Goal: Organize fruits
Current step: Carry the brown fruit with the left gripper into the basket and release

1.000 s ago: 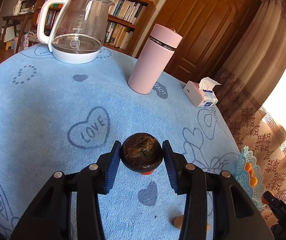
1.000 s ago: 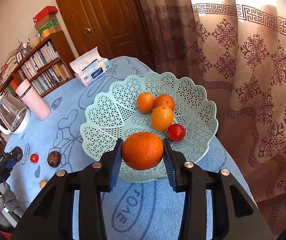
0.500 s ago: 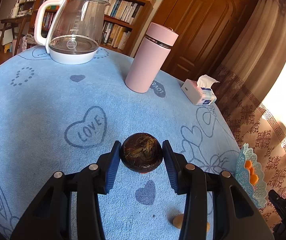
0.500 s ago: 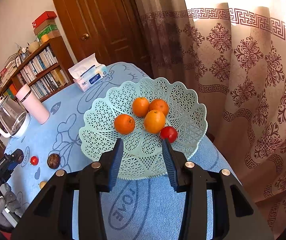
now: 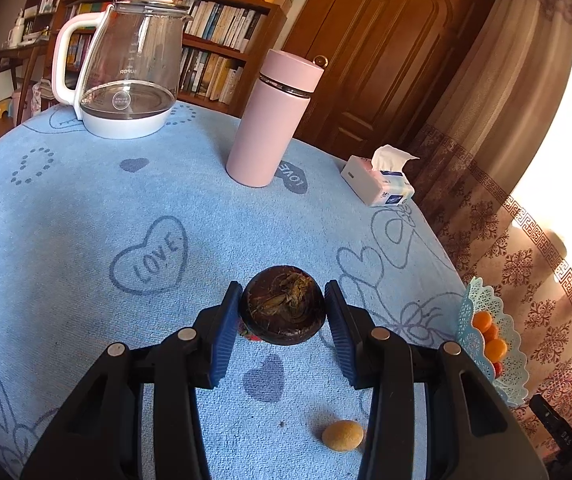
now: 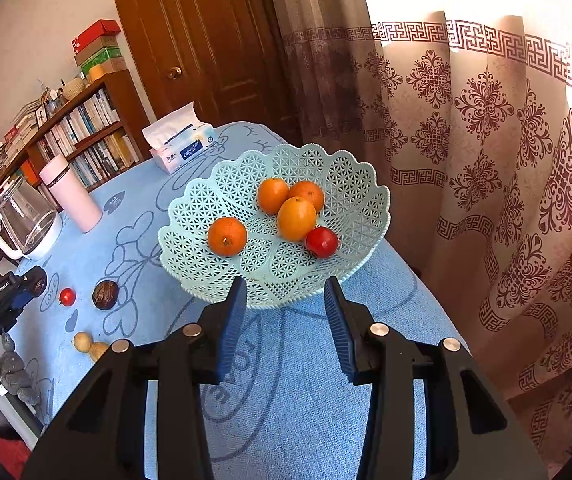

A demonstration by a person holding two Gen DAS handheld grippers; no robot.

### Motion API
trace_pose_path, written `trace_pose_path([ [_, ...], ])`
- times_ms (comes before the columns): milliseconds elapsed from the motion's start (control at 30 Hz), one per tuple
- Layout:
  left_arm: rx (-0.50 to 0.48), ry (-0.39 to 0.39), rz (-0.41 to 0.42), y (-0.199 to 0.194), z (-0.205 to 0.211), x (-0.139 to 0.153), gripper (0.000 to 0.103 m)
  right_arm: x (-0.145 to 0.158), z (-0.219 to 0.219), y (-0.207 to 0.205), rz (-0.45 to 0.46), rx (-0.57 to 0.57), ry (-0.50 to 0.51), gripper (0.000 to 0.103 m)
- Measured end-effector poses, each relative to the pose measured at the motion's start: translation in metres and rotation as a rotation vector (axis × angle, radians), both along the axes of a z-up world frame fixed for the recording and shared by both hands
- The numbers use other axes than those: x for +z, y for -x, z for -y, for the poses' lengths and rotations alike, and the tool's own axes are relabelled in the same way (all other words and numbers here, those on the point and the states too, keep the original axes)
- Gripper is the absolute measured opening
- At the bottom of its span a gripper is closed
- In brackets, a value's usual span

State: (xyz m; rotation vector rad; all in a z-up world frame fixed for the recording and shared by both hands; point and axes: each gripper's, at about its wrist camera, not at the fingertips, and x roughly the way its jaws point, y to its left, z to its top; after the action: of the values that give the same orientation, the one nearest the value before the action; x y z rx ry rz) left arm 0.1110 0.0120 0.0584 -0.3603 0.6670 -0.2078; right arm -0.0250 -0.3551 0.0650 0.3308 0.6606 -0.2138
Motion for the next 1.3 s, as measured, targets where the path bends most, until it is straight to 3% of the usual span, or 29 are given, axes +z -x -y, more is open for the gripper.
trace_pose_path([
  [467, -0.111, -0.033, 0.0, 0.017, 0.049, 0.011, 0.043, -0.023, 0.017, 0.01, -0.023, 0.001, -0.073, 0.042],
  [800, -0.252, -0.074, 0.026, 0.024, 0.115, 0.022, 0.043, -0.045, 0.018, 0.011, -0.052, 0.024, -0.111, 0.042],
  [1300, -0.443, -0.149, 0.071, 0.033, 0.211, 0.03, 0.043, -0.049, 0.01, 0.014, -0.02, 0.066, -0.106, 0.042],
])
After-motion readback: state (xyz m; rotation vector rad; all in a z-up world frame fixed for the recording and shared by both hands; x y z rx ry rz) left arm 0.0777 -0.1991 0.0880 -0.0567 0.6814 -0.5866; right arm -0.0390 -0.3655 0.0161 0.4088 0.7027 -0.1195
